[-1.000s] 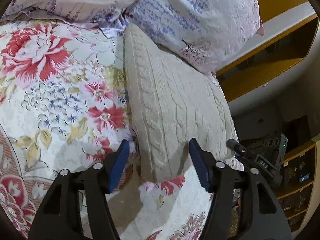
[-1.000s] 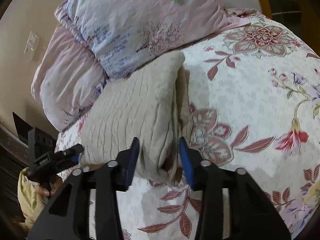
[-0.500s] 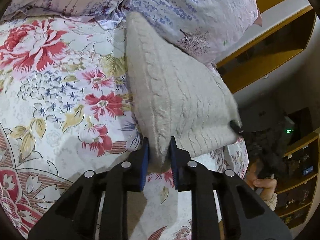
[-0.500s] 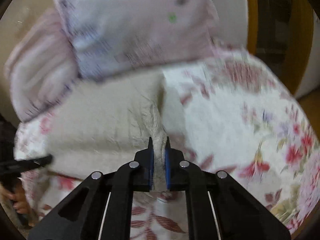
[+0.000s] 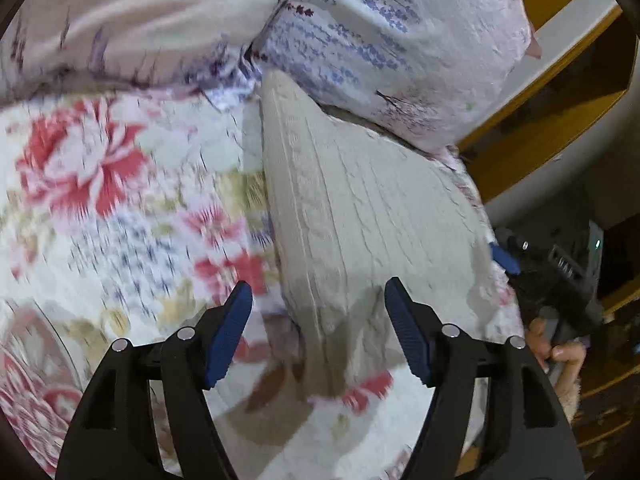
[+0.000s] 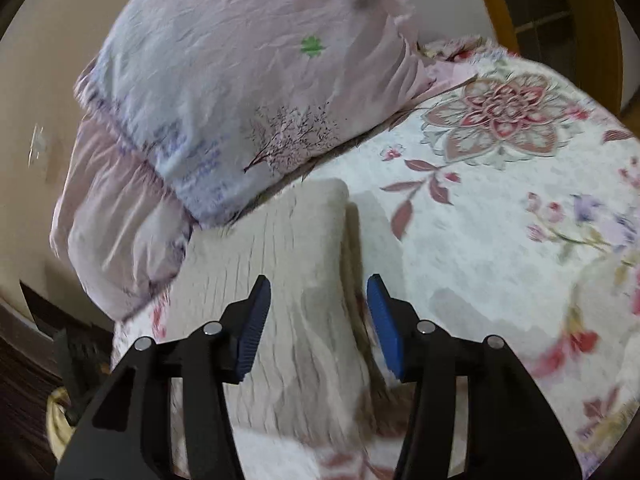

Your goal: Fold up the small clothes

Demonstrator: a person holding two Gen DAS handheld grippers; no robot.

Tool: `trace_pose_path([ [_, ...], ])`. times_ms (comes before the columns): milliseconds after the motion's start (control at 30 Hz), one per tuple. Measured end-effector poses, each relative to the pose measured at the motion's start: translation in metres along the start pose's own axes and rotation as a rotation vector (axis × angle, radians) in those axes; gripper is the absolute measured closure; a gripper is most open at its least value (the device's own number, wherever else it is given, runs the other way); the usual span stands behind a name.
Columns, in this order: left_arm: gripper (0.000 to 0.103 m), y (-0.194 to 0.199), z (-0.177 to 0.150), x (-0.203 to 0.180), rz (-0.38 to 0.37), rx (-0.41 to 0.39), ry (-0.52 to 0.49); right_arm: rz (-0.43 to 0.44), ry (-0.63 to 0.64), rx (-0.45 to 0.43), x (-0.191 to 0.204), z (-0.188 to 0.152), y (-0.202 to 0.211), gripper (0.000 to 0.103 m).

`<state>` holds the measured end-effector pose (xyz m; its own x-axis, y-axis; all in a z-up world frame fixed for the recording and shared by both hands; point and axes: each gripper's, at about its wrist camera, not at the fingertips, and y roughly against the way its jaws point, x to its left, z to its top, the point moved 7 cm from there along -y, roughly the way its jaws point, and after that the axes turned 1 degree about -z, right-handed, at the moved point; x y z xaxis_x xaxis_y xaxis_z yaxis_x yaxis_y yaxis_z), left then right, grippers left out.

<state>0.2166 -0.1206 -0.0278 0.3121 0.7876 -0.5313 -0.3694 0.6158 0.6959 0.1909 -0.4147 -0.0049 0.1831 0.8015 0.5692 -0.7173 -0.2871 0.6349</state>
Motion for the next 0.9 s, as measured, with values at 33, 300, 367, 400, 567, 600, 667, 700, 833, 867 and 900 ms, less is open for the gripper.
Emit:
trace_pose_path([
  [33,0.032,-0.004,0.004,0.0,0.021,0.001,-0.007,0.002,-0.01,0.008,0.001,0.005,-0.007,0.052],
  [300,0.025,-0.019,0.016,0.0,0.094,0.001,-0.049,-0.034,0.046,0.027,0.018,0.016,-0.043,0.092],
  [367,0.025,-0.021,0.017,0.0,0.1,0.001,-0.054,-0.063,0.114,-0.04,0.026,0.019,-0.035,0.094],
  [400,0.024,-0.022,0.017,-0.001,0.099,0.001,-0.053,-0.078,0.129,-0.067,0.026,0.022,-0.031,0.094],
  [567,0.023,-0.029,0.016,-0.006,0.086,0.009,-0.05,-0.194,0.095,-0.024,0.0,0.018,-0.047,0.094],
  [600,0.023,-0.03,0.016,-0.006,0.083,0.01,-0.051,-0.216,0.092,-0.011,-0.005,0.016,-0.052,0.094],
  [667,0.022,-0.03,0.014,-0.006,0.08,0.012,-0.05,-0.244,0.085,-0.008,-0.011,0.013,-0.058,0.093],
  [700,0.022,-0.031,0.014,-0.006,0.077,0.012,-0.049,-0.249,0.089,-0.006,-0.012,0.012,-0.059,0.092],
  [833,0.022,-0.031,0.013,-0.003,0.058,0.017,-0.025,-0.282,0.127,-0.039,-0.008,0.014,-0.046,0.062],
  [867,0.022,-0.029,0.012,0.0,0.05,0.021,-0.014,-0.283,0.132,-0.065,-0.005,0.014,-0.037,0.062],
  [900,0.022,-0.03,0.012,0.001,0.043,0.024,-0.005,-0.276,0.141,-0.087,-0.002,0.012,-0.029,0.062],
])
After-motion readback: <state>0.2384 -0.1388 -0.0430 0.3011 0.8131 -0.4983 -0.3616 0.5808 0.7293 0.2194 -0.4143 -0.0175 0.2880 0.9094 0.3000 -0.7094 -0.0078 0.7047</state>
